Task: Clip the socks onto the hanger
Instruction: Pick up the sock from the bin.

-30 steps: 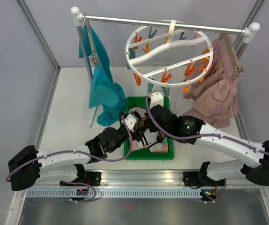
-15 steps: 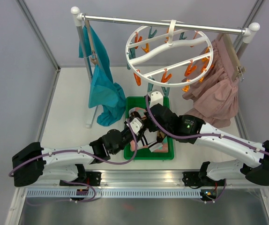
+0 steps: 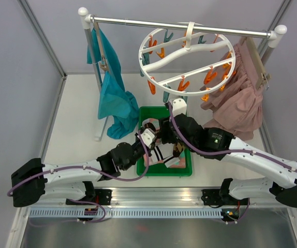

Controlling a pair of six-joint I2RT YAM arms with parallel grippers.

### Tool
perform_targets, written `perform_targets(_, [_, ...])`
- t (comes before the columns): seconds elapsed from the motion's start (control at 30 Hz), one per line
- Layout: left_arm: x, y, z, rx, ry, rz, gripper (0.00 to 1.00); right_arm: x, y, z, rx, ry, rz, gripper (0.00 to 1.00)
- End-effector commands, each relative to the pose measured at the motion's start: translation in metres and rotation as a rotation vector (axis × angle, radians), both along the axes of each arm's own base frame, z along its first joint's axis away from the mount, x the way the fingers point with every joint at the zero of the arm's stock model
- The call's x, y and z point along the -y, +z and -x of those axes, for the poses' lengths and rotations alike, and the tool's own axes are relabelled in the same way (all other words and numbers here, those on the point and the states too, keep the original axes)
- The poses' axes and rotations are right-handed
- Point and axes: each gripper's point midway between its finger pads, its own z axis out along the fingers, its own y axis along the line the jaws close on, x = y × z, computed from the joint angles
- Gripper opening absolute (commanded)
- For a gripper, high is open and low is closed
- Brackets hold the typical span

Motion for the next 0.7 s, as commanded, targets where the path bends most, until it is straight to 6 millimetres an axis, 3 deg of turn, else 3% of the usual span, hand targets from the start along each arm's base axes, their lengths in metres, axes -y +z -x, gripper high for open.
perform_targets(0.0, [-0.004, 0.027, -0.002, -0.023, 0.042, 0.087, 0.02, 0.015, 0.054, -0.003, 0.115, -0.037, -0.124, 0.64])
perform_targets(0.13, [-0.003, 0.033, 0.000, -0.090, 0.036, 0.108, 0.02, 0.034, 0.083, -0.001, 0.201, -0.053, -0.195, 0.65])
perform_targets(0.17, [-0.003, 0.039, 0.000, -0.098, 0.032, 0.123, 0.02, 0.043, 0.101, 0.002, 0.246, -0.059, -0.245, 0.66])
perform_targets(0.23, [-0.002, 0.040, 0.003, -0.141, 0.013, 0.130, 0.02, 0.056, 0.109, 0.001, 0.295, -0.087, -0.270, 0.66])
perform_targets(0.27, [-0.001, 0.041, 0.003, -0.156, 0.009, 0.128, 0.02, 0.067, 0.126, 0.003, 0.344, -0.102, -0.314, 0.66])
perform_targets(0.37, [0.003, 0.060, 0.003, -0.180, -0.010, 0.140, 0.02, 0.082, 0.143, 0.002, 0.423, -0.135, -0.361, 0.64])
perform_targets(0.67, [0.006, 0.088, -0.001, -0.200, -0.004, 0.125, 0.02, 0.097, 0.169, -0.001, 0.511, -0.167, -0.354, 0.59])
